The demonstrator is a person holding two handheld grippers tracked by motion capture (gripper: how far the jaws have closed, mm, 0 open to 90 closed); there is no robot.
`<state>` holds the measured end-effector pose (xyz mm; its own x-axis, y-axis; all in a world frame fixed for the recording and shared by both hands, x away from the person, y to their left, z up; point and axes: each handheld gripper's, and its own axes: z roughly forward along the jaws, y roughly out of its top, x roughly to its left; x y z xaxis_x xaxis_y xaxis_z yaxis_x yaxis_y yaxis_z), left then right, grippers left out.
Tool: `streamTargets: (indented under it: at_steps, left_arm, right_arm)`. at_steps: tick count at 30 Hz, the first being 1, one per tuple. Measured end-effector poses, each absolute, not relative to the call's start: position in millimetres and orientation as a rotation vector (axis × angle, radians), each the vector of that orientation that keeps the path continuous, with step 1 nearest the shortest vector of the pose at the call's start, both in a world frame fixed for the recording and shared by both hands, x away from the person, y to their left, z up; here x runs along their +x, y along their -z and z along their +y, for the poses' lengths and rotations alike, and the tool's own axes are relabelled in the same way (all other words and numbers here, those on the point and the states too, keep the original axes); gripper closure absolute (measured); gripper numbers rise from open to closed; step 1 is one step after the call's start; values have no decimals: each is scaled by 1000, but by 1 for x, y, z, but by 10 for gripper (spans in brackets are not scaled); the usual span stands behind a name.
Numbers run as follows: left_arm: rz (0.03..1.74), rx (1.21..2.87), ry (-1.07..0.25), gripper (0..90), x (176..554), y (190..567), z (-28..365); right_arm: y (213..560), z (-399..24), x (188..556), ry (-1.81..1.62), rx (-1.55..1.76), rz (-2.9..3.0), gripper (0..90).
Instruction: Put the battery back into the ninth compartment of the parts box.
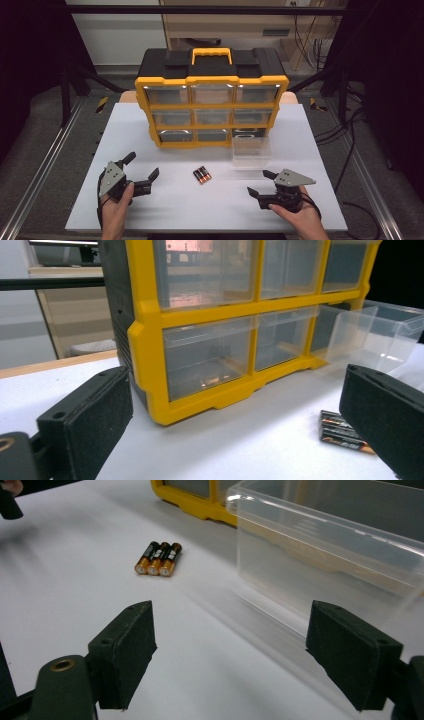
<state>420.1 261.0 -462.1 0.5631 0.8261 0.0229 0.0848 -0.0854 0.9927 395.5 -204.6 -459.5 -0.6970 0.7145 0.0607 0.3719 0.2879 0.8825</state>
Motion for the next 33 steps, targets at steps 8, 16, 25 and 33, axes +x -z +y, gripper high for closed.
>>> streamTargets:
  at_steps: [8, 16, 25, 33]
  left_arm:
    - [809, 1551, -738, 6, 419, 462, 262]
    - [798, 1555, -740, 6, 420, 462, 260]
    - [810, 1548, -737, 5, 421, 462, 259]
    - [798, 1548, -730, 5, 421, 460, 256]
  right_arm:
    - [451, -164, 396, -1307, 939, 2344, 187]
    - [442, -123, 409, -1207, 934, 2416, 187]
    - [431, -88, 427, -1105, 960, 2439, 322]
    - [434, -77, 440, -1103, 946, 2416, 417]
